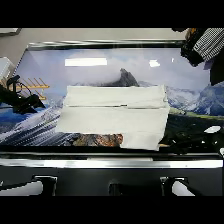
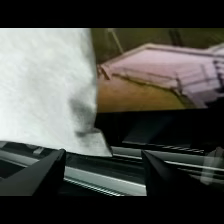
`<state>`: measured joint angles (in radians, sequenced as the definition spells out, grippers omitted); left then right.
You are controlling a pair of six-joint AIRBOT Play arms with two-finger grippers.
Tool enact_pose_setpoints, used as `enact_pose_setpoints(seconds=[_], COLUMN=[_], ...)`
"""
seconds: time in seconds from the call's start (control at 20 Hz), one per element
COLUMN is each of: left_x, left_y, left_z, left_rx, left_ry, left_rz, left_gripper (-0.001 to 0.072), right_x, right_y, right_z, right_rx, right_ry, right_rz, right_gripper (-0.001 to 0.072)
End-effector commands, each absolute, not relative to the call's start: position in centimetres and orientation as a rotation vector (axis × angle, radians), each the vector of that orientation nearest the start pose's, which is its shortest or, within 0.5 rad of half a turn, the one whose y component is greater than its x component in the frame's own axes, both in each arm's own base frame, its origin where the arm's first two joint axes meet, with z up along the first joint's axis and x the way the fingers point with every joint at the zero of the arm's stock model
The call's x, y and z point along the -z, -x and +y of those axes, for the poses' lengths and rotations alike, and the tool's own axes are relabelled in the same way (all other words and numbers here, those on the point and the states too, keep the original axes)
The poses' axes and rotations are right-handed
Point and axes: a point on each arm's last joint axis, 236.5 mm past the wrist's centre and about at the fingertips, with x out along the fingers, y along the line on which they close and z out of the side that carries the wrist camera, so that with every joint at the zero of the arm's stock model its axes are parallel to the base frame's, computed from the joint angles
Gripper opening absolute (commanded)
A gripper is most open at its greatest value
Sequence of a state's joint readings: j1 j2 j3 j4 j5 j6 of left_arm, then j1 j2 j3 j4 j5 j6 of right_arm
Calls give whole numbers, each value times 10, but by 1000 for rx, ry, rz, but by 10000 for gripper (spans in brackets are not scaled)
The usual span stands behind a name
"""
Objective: Fold the clothes and pants, and hang the long-sleeved shirts on hangers.
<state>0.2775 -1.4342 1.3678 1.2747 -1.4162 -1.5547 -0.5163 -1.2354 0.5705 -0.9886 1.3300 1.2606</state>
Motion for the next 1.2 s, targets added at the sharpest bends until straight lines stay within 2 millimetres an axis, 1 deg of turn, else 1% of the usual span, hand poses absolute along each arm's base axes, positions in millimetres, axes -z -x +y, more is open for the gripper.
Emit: enact_pose_setpoints(seconds=[0.0,0.05,0.1,0.2,0.25,0.35,0.4,0.5,0.55,0.6,0.7,0.85,0.95,1.15], left_x=[-19,-19,-19,-19,-18,-14,-11,-5,-4,-4,3,30,45,66], left_y=[-382,-382,-382,-382,-382,-379,-377,-371,-369,-366,-356,-334,-327,-321], left_z=[30,30,30,30,30,29,29,26,20,15,13,28,32,25], left_rx=[18,22,23,22,22,21,17,14,41,66,85,38,39,74], left_ry=[468,464,464,464,465,466,469,487,518,558,643,738,767,786], left_rz=[1412,1412,1412,1411,1413,1417,1413,1394,1371,1345,1314,1331,1339,1391], left_gripper=[526,526,527,526,526,526,526,526,526,526,526,526,526,526], right_x=[99,98,98,100,101,102,103,103,101,99,92,79,67,52], right_y=[-201,-205,-209,-219,-221,-221,-220,-217,-215,-213,-210,-212,-211,-210], right_z=[42,45,46,43,43,51,57,68,70,72,75,76,79,80], right_rx=[-216,-229,-234,-220,-221,-246,-264,-293,-303,-315,-335,-349,-370,-370], right_ry=[-921,-932,-935,-936,-925,-885,-860,-833,-835,-844,-840,-826,-811,-800], right_rz=[1634,1612,1589,1548,1540,1549,1560,1587,1596,1602,1605,1567,1545,1509], right_gripper=[545,529,495,471,438,426,399,216,92,34,33,33,33,33])
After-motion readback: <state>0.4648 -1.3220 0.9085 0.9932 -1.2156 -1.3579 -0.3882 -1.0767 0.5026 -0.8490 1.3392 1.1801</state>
